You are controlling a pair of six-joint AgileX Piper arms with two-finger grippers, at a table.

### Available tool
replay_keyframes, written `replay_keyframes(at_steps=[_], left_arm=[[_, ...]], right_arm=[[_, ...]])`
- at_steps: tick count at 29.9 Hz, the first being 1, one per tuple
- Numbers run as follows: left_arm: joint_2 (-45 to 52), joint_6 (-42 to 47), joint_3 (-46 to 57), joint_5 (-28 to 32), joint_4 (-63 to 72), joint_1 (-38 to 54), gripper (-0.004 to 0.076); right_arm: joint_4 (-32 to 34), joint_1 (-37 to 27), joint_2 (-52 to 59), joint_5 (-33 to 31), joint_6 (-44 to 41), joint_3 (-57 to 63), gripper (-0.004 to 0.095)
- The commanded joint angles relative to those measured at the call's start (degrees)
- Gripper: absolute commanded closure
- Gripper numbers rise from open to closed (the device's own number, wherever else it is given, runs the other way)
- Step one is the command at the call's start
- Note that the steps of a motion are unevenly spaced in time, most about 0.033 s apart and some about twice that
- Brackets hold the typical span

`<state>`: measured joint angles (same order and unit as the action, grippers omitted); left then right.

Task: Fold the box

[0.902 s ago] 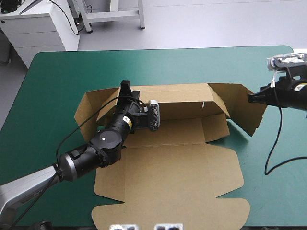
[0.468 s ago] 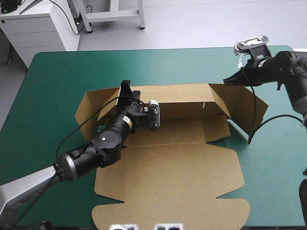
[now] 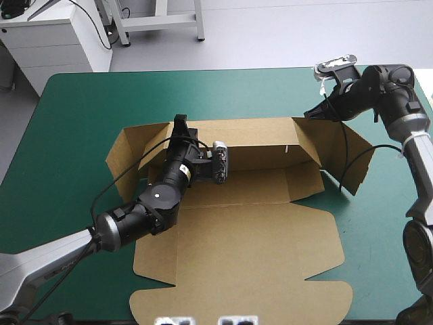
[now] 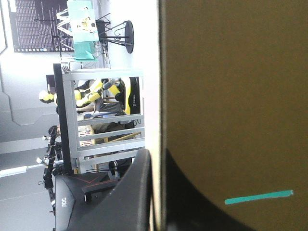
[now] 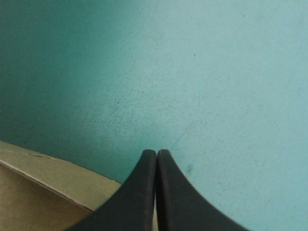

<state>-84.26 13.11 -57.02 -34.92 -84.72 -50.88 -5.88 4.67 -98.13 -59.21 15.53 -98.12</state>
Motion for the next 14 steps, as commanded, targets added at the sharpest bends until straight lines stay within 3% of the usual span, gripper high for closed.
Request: replay_keyframes(at_steps=[1, 14], left_arm=[[1.4, 3.2, -1.5, -1.2, -3.0, -0.1, 0.0732], [1.4, 3.9, -1.5, -3.2, -3.4, -0.1, 0.0732]], right_arm=[[0.1, 0.1, 2.5, -0.2, 0.2, -1.6, 0.0920], [-1.0, 0.1, 2.8, -12.3, 1.7, -1.3, 0.0920]])
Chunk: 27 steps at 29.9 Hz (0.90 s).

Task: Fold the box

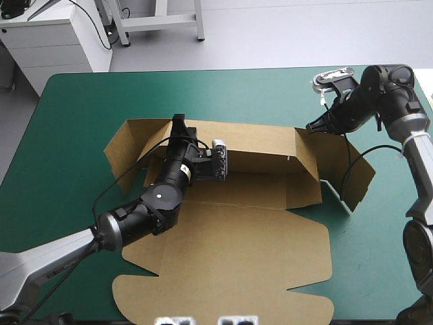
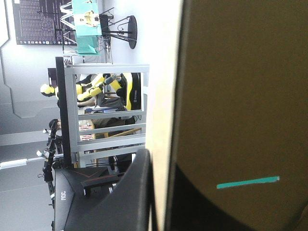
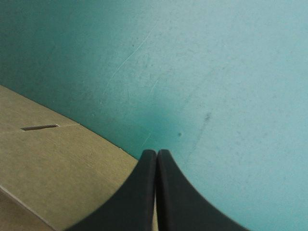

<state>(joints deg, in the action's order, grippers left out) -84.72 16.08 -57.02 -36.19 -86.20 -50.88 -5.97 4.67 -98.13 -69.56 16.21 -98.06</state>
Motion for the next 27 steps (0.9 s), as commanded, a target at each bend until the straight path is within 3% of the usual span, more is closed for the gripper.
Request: replay_keyframes(at_steps=[1, 9, 21, 27], left_arm=[[1.9, 1.0, -1.5, -1.9, -2.0, -0.1, 0.0732], [1.9, 1.0, -1.5, -1.8, -1.6, -0.1, 0.0732], [1.9, 1.0, -1.5, -1.0, -0.7, -0.1, 0.0732], [1.9, 1.0, -1.5, -1.0, -0.7, -0.1, 0.0732]], right_arm=[[-0.9, 0.1, 2.9, -2.0, 1.0, -1.4, 0.0920], [-1.0, 0.1, 6.1, -2.1, 0.9, -0.4, 0.0920], [0.2, 0.1, 12.4, -0.7, 2.3, 12.2, 0.0920], [-2.7, 0.1, 17.0, -2.0, 2.9, 13.5, 0.0921]])
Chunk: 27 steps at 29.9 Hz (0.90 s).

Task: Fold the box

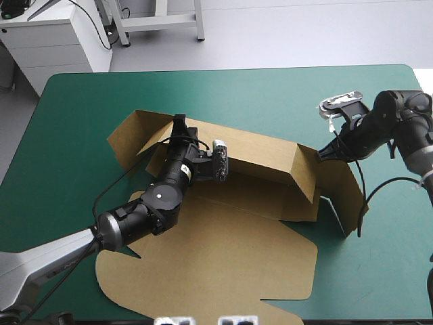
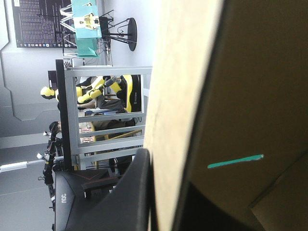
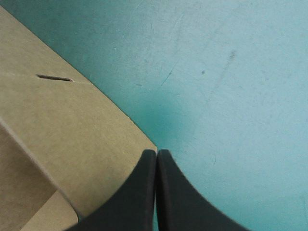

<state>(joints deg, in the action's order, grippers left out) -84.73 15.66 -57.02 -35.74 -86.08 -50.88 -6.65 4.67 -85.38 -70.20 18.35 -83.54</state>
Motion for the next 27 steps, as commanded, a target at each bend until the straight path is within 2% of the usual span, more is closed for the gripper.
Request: replay_keyframes(at_steps=[1, 8, 19, 27], left_arm=[[1.9, 1.4, -1.5, -1.4, -0.8, -0.1, 0.0732], [1.9, 1.2, -1.5, -1.3, -0.8, -0.1, 0.0732], [1.9, 1.2, -1.5, -1.3, -0.8, -0.1, 0.0732], [1.9, 1.2, -1.5, -0.9, -0.8, -0.1, 0.0732]], right_arm=[[-2.7, 0.1, 5.0, -1.3, 0.8, -1.0, 0.0921], [-4.5, 0.1, 8.0, -1.4, 1.3, 0.8, 0.0920], [-2.8, 0.1, 10.4, -0.3, 2.2, 9.3, 0.0920], [-1.3, 0.1, 14.0, 0.9, 1.5, 9.8, 0.0921]])
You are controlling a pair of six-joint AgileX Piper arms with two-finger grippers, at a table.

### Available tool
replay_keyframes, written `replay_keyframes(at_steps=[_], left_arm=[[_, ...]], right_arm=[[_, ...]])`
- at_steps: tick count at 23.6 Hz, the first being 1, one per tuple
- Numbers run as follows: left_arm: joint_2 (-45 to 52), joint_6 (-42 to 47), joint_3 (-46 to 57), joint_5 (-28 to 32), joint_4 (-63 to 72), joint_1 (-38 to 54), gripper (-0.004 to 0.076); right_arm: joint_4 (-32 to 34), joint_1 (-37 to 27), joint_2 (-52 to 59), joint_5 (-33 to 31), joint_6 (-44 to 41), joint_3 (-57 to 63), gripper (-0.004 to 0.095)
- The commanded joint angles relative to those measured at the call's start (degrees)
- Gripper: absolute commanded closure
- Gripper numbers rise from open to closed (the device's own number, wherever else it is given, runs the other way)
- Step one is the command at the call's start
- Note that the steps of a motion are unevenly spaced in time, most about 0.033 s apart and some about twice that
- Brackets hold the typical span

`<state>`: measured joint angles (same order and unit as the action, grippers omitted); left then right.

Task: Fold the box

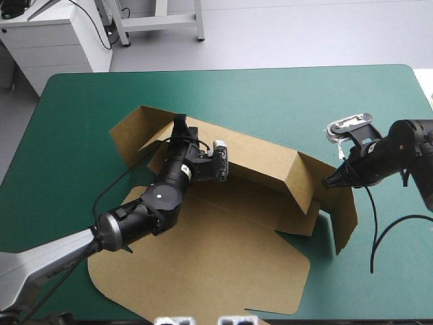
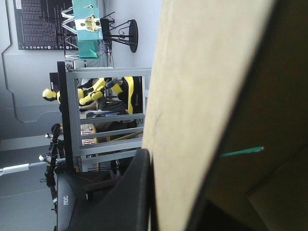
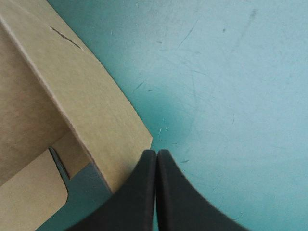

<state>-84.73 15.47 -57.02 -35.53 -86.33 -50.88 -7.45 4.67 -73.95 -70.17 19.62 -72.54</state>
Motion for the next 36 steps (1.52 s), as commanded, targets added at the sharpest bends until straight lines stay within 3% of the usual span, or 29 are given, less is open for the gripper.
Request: replay_keyframes(at_steps=[1, 9, 14, 25, 36], left_arm=[[1.9, 1.4, -1.5, -1.0, -0.6, -0.1, 0.0732], [1.9, 0.8, -1.5, -0.2, -0.6, -0.1, 0.0732], [1.9, 0.8, -1.5, 2.1, -0.6, -0.1, 0.0732], [1.8, -0.6, -1.5, 0.0, -2.0, 0.1, 0.0732], [-1.4, -0.6, -7.5, -0.1, -1.4, 6.5, 0.0732]], right_arm=[[-0.1, 0.1, 2.5, -0.1, 0.2, -1.2, 0.0921], [-8.5, 0.1, 3.7, -1.4, 1.8, 0.4, 0.0920], [-9.8, 0.1, 7.5, 1.2, 2.3, 7.0, 0.0919], [-2.7, 0.1, 12.6, 2.4, -1.3, 1.0, 0.0917], [-8.5, 0.1, 12.6, -0.2, 0.1, -2.3, 0.0917]])
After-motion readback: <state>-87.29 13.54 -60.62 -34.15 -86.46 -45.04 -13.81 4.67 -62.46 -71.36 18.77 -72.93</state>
